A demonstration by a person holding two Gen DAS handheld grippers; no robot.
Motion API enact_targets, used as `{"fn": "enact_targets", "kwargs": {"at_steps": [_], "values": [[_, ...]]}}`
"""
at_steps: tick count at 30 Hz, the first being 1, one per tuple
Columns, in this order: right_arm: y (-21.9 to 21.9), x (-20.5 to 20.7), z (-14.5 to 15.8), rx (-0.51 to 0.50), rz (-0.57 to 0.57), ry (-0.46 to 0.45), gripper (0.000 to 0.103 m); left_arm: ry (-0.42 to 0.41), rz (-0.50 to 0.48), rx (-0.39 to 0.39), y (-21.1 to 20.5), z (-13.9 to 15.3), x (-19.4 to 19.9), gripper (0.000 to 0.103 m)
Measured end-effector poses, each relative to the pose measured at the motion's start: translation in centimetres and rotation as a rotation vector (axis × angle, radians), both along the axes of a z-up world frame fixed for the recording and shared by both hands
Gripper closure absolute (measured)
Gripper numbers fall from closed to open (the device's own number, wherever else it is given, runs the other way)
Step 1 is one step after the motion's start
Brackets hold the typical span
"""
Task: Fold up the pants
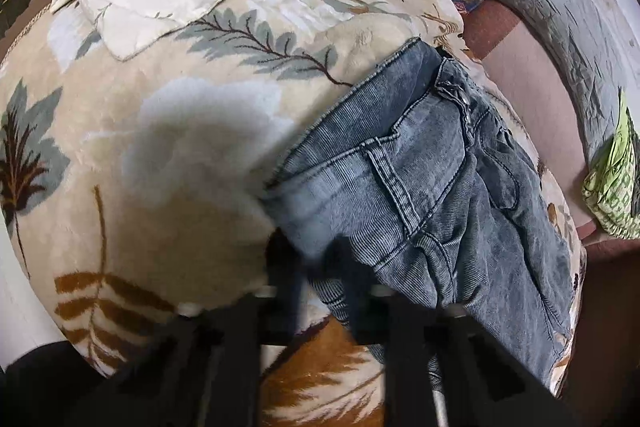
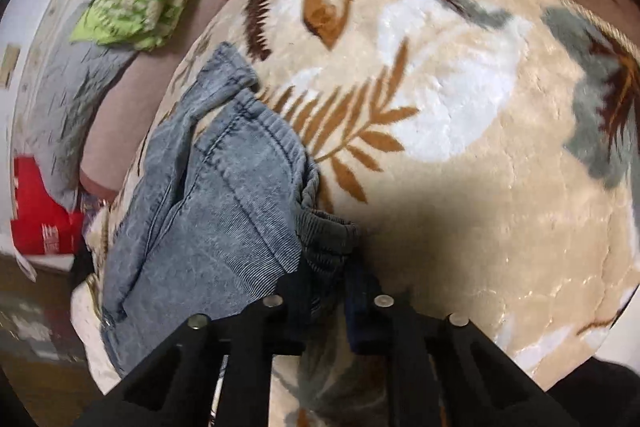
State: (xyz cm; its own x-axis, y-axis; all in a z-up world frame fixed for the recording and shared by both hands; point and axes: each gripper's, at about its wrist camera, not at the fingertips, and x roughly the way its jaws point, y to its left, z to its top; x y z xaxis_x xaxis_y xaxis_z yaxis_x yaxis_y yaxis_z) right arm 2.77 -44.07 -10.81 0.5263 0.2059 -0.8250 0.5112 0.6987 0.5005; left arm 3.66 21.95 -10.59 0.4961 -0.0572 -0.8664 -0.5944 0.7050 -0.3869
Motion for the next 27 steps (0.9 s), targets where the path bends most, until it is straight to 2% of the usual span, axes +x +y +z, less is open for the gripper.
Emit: {"fn": "enact_targets", "kwargs": {"at_steps": [3,6,9,11,13,15,16,17,19,20,21,22,23,24,25,26,27], "values": [[1.0,-0.6,2.3,-0.062,0.034,-0.051,0.091,-0.03,-0.007,0.056,-0.3,1.5,-0.2,0.099],[1.5,-1.8,5.8,-0.098,0.056,-0.127,0.091,-0.114,-0.014,0.162,-1.6,4.8,-1.5,0.1],[1.2,-3.0,7.6,-0.125,0.055,-0.165,0.091,-0.196,-0.022,0.217,-2.6,7.8,-3.2,0.1],[0.5,-3.4,7.0,-0.136,0.042,-0.15,0.091,-0.209,-0.035,0.257,-3.4,8.4,-4.3,0.1],[-0.2,-3.0,4.1,-0.136,0.076,-0.027,0.088,-0.17,-0.036,0.256,-3.5,7.1,-5.1,0.1],[-0.7,-3.0,0.9,-0.071,0.096,0.084,0.085,-0.106,-0.023,0.25,-3.1,5.5,-5.3,0.1],[-0.9,-3.2,0.0,-0.046,0.104,0.104,0.084,-0.077,0.004,0.25,-2.6,4.9,-5.6,0.1],[-1.2,-3.7,0.2,-0.042,0.089,0.078,0.083,-0.071,0.023,0.261,-2.3,4.9,-6.2,0.1],[-1.6,-4.2,1.3,-0.054,0.057,0.051,0.074,-0.081,0.049,0.275,-1.7,5.8,-6.4,0.099],[-1.6,-4.3,2.3,-0.082,0.042,0.036,0.073,-0.102,0.046,0.274,-1.7,6.5,-6.3,0.094],[-1.5,-4.2,3.4,-0.112,0.039,0.012,0.072,-0.128,0.023,0.286,-2.1,7.5,-5.9,0.079],[-1.3,-4.0,4.4,-0.139,0.043,-0.008,0.071,-0.15,-0.005,0.298,-2.7,8.2,-5.5,0.068],[-0.8,-3.7,5.8,-0.188,0.048,-0.031,0.07,-0.179,-0.03,0.303,-3.3,8.8,-5.2,0.046],[-0.4,-3.6,6.6,-0.225,0.044,-0.046,0.07,-0.22,-0.068,0.306,-4.2,9.4,-4.6,0.034],[-0.1,-3.4,7.5,-0.269,0.037,-0.062,0.07,-0.253,-0.124,0.321,-5.5,9.9,-3.9,0.033],[0.2,-3.1,8.3,-0.323,0.027,-0.071,0.069,-0.254,-0.164,0.342,-6.5,10.0,-3.2,0.033],[0.1,-2.7,8.8,-0.362,0.016,-0.062,0.064,-0.235,-0.223,0.361,-7.8,9.7,-2.2,0.033]]}}
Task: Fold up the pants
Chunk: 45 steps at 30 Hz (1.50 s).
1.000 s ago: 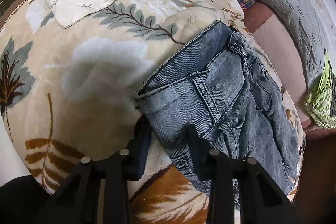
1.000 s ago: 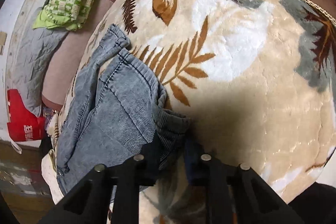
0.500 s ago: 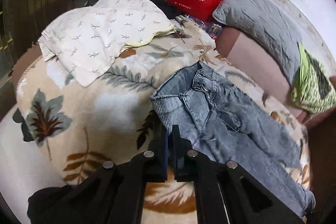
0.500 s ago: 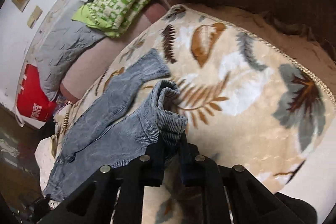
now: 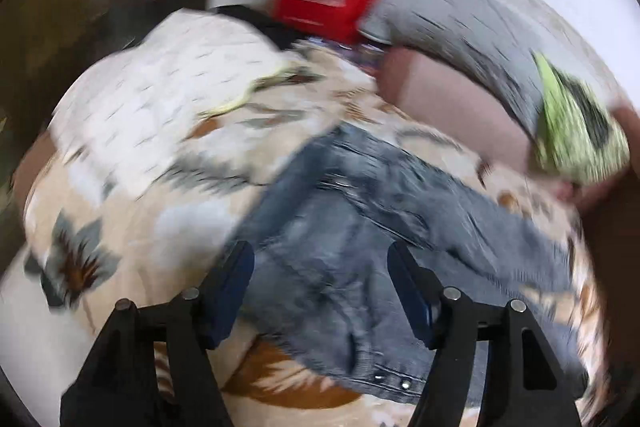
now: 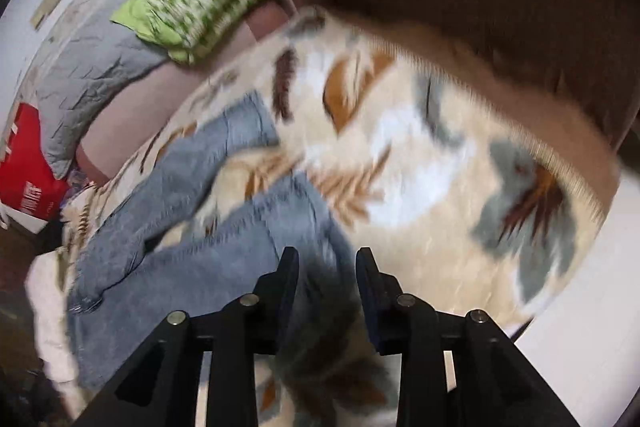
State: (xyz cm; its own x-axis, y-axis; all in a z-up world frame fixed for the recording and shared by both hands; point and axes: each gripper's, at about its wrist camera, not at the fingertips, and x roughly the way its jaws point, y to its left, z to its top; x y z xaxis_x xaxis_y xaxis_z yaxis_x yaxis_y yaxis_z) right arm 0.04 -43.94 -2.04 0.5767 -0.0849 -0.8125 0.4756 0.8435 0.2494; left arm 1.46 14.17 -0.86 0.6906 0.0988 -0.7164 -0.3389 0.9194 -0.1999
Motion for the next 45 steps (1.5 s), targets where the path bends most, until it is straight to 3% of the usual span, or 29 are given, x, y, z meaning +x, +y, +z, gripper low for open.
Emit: {"fn": "enact_targets", "kwargs": {"at_steps": [1,3,6,10,13,14,16,20,21,23,27,30,33,41,45], "values": [[-0.3,0.1,0.0,-0.007,-0.009,0.0,0.057,0.029,-0.037,0.008,-0.9,-0.5,0.5,0.033],[-0.8,0.4,0.2,0.005,-0.016,-0.007,0.054,0.066,-0.073,0.014,-1.9,-1.5,1.5,0.033],[-0.8,3.4,-0.7,0.037,0.079,0.014,0.051,0.124,-0.103,0.021,-3.2,-3.7,2.6,0.033],[-0.9,10.6,-5.0,0.007,0.198,0.188,0.051,0.184,-0.158,0.062,-4.7,-6.5,3.7,0.033],[-0.6,13.6,-7.8,-0.053,0.252,0.289,0.051,0.234,-0.165,0.087,-5.0,-8.5,4.1,0.033],[-0.4,14.0,-8.4,-0.045,0.277,0.302,0.053,0.251,-0.17,0.088,-4.9,-9.2,4.2,0.033],[0.2,14.2,-8.2,-0.04,0.326,0.274,0.084,0.26,-0.177,0.089,-4.7,-10.1,4.0,0.032],[0.2,13.8,-5.9,-0.13,0.29,0.191,0.087,0.246,-0.187,0.105,-4.9,-10.2,4.1,0.03],[0.0,13.9,-6.4,-0.138,0.271,0.211,0.095,0.247,-0.186,0.106,-5.0,-10.2,4.2,0.029],[-0.4,14.2,-8.8,-0.113,0.263,0.274,0.094,0.254,-0.185,0.102,-5.0,-10.1,4.3,0.029],[-0.6,13.4,-6.5,-0.142,0.236,0.215,0.091,0.235,-0.18,0.085,-4.5,-8.9,4.6,0.029],[-1.1,14.1,-4.3,-0.06,0.257,0.138,0.089,0.193,-0.175,0.051,-3.6,-7.5,5.6,0.029],[-1.9,16.2,-4.6,0.052,0.228,0.119,0.087,0.184,-0.13,-0.008,-1.2,-6.4,7.5,0.029],[-4.8,21.4,-7.6,0.231,0.174,0.17,0.087,0.233,-0.035,-0.102,4.4,-7.0,14.0,0.029],[-5.2,22.8,-8.7,0.294,0.169,0.191,0.086,0.261,-0.034,-0.084,4.9,-7.4,16.6,0.029]]}}
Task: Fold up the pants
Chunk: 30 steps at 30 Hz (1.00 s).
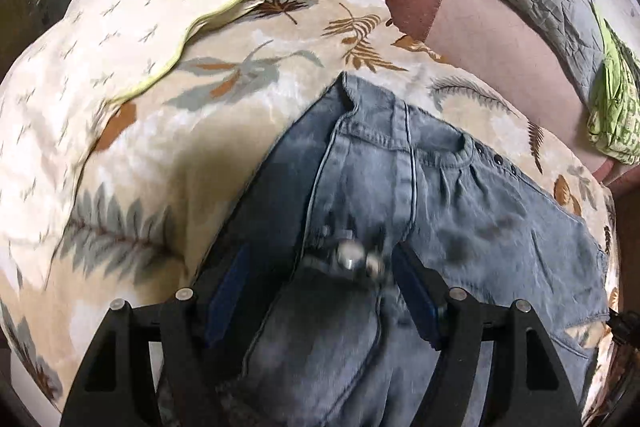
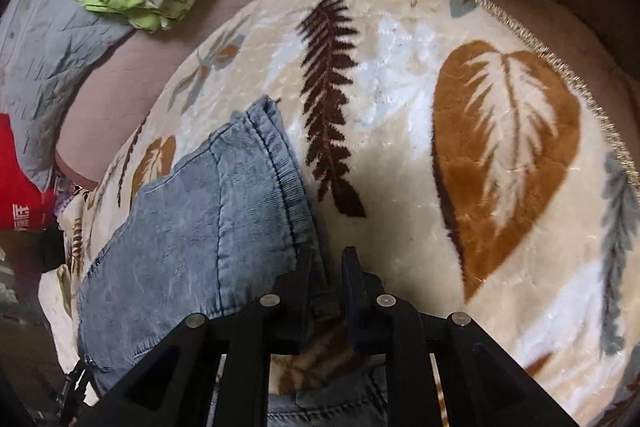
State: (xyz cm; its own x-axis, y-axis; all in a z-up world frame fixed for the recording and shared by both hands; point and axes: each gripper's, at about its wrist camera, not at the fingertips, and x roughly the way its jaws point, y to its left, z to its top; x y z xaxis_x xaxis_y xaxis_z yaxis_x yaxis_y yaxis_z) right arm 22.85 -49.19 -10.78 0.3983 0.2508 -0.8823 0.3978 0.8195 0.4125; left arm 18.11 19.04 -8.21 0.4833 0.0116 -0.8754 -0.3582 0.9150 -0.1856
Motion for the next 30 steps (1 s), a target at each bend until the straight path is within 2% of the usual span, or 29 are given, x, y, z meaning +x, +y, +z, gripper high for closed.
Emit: {"fn": "enact_targets", "kwargs": {"at_steps": [8,12,15,17,18,19,22,24,26,27,29,30], "values": [[-0.1,1.8,2.6,-0.064,0.078,-0.044,0.086,0.014,-0.033,0.013,0.6,0.4,1.9,0.029],[0.4,3.2,2.5,-0.07,0.127,-0.015,0.086,0.025,-0.044,0.013,0.5,0.4,2.6,0.029],[1.3,2.2,2.2,-0.084,0.156,0.01,0.085,0.016,-0.08,0.018,0.0,0.3,2.5,0.029],[1.7,1.5,1.6,-0.125,0.17,0.037,0.068,0.029,-0.085,0.031,-0.2,-0.4,2.7,0.029],[1.6,1.4,1.2,-0.142,0.159,0.048,0.05,0.042,-0.087,0.033,-0.3,-0.9,2.8,0.029],[1.3,1.4,0.9,-0.156,0.135,0.049,0.043,0.052,-0.087,0.03,-0.4,-1.4,2.9,0.029],[0.8,1.5,0.1,-0.022,0.098,0.04,0.043,0.057,-0.095,0.028,-0.7,-1.6,2.9,0.029],[1.3,1.5,0.0,-0.02,0.118,0.058,0.043,0.039,-0.093,0.04,-0.9,-0.9,2.7,0.029],[1.6,1.2,0.5,0.008,0.13,0.027,0.043,0.001,-0.091,0.04,-1.1,-0.2,2.5,0.029],[1.8,1.2,0.7,0.002,0.133,0.024,0.044,-0.002,-0.093,0.04,-1.3,-0.3,2.5,0.028],[2.2,1.4,0.5,-0.019,0.135,0.036,0.072,0.044,-0.114,0.046,-2.0,-1.3,2.9,0.028],[2.5,1.5,0.5,-0.044,0.134,0.054,0.094,0.078,-0.124,0.063,-2.4,-2.2,3.2,0.028]]}}
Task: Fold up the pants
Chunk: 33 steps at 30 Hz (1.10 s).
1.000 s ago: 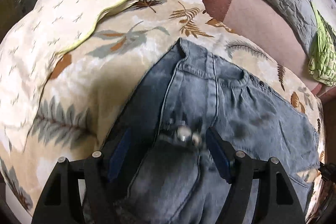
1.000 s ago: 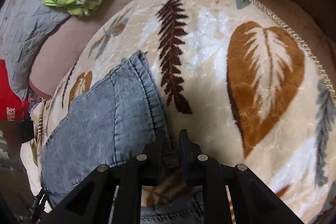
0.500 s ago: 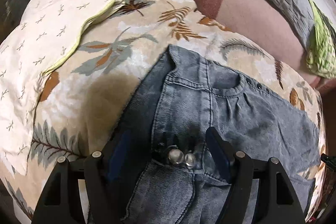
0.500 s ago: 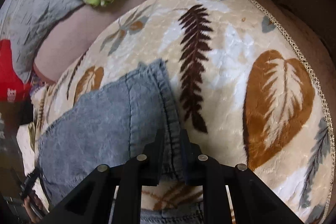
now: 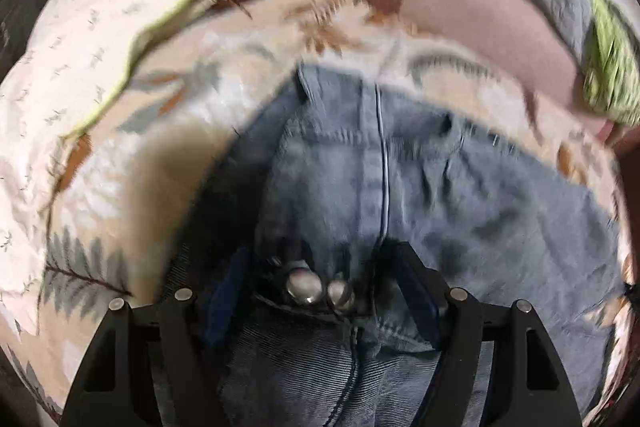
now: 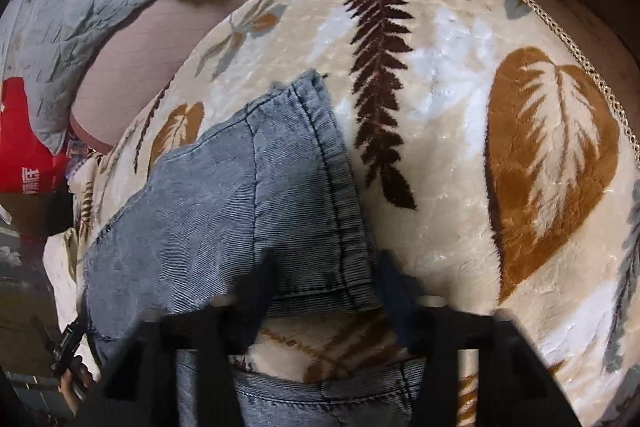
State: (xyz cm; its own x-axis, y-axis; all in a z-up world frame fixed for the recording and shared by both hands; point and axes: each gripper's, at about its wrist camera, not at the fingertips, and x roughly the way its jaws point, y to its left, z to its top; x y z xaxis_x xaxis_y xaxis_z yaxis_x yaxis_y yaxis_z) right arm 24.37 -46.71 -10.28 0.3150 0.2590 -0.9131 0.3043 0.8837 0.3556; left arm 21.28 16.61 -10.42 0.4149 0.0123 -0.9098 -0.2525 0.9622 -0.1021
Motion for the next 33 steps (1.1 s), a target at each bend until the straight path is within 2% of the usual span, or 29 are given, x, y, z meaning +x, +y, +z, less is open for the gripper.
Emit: {"fn": "enact_targets", "kwargs": {"at_steps": [2,5,6,7,8,9,10,11,12,14,17,18,19,20,21,24,26,27,28,29,31,33], "values": [[0.9,0.0,0.6,-0.096,0.018,-0.007,0.095,0.011,-0.01,0.036,-0.3,-0.8,0.0,0.024],[2.2,-0.7,4.7,-0.293,0.042,-0.118,0.095,0.001,-0.017,0.066,-0.7,-1.0,-0.1,0.022],[2.4,-0.9,5.6,-0.33,0.046,-0.146,0.095,0.005,-0.02,0.074,-0.8,-0.9,-0.1,0.022],[2.5,-0.9,5.7,-0.357,0.061,-0.136,0.095,0.008,-0.021,0.077,-0.8,-0.9,0.0,0.021],[2.7,-0.5,4.5,-0.373,0.093,-0.083,0.095,0.011,-0.021,0.076,-0.8,-1.0,0.0,0.021],[2.7,0.0,3.0,-0.372,0.119,-0.026,0.095,0.013,-0.02,0.073,-0.8,-0.9,0.1,0.02],[2.2,-0.1,0.9,-0.335,0.127,0.031,0.094,0.016,-0.019,0.069,-0.7,-0.9,0.1,0.02],[1.5,-0.3,-0.4,-0.281,0.106,0.051,0.093,0.018,-0.02,0.064,-0.7,-0.7,0.0,0.02],[1.0,-0.4,-0.1,-0.252,0.077,0.021,0.09,0.019,-0.024,0.061,-0.7,-0.6,0.1,0.02],[0.0,-0.4,1.5,-0.209,0.022,-0.034,0.09,0.016,-0.033,0.05,-0.6,0.1,0.5,0.02],[-1.0,1.3,3.6,-0.16,-0.007,-0.09,0.085,-0.058,-0.021,0.037,0.1,2.0,0.7,0.02],[-1.1,2.2,4.0,-0.143,-0.01,-0.107,0.073,-0.077,-0.01,0.027,0.5,2.5,0.9,0.02],[-0.8,3.9,3.9,-0.121,-0.002,-0.12,0.055,-0.084,0.0,0.011,1.0,2.7,1.2,0.02],[-0.5,5.0,3.8,-0.123,0.002,-0.124,0.047,-0.09,0.012,-0.006,1.5,2.7,1.4,0.02],[0.0,6.2,3.6,-0.135,0.005,-0.13,0.043,-0.09,0.025,-0.018,2.0,2.6,1.7,0.02],[1.1,9.1,2.8,-0.188,0.039,-0.143,0.043,-0.069,0.042,-0.019,2.4,1.8,2.5,0.02],[1.7,10.6,1.5,-0.235,0.053,-0.111,0.043,-0.053,0.03,-0.013,2.1,0.8,3.1,0.02],[1.8,11.2,0.6,-0.24,0.064,-0.073,0.047,-0.043,0.024,-0.004,1.8,0.4,3.4,0.02],[1.8,11.5,0.1,-0.234,0.073,-0.06,0.078,-0.03,0.013,0.014,1.4,-0.2,3.5,0.02],[2.2,11.6,0.1,-0.261,0.073,-0.068,0.086,-0.025,0.007,0.03,1.1,-0.6,3.6,0.02],[3.2,11.3,1.4,-0.323,0.095,-0.124,0.09,-0.023,0.001,0.043,1.0,-0.9,3.7,0.02],[4.1,10.9,3.1,-0.448,0.105,-0.196,0.09,-0.032,0.001,0.026,1.2,-0.7,3.8,0.02]]}}
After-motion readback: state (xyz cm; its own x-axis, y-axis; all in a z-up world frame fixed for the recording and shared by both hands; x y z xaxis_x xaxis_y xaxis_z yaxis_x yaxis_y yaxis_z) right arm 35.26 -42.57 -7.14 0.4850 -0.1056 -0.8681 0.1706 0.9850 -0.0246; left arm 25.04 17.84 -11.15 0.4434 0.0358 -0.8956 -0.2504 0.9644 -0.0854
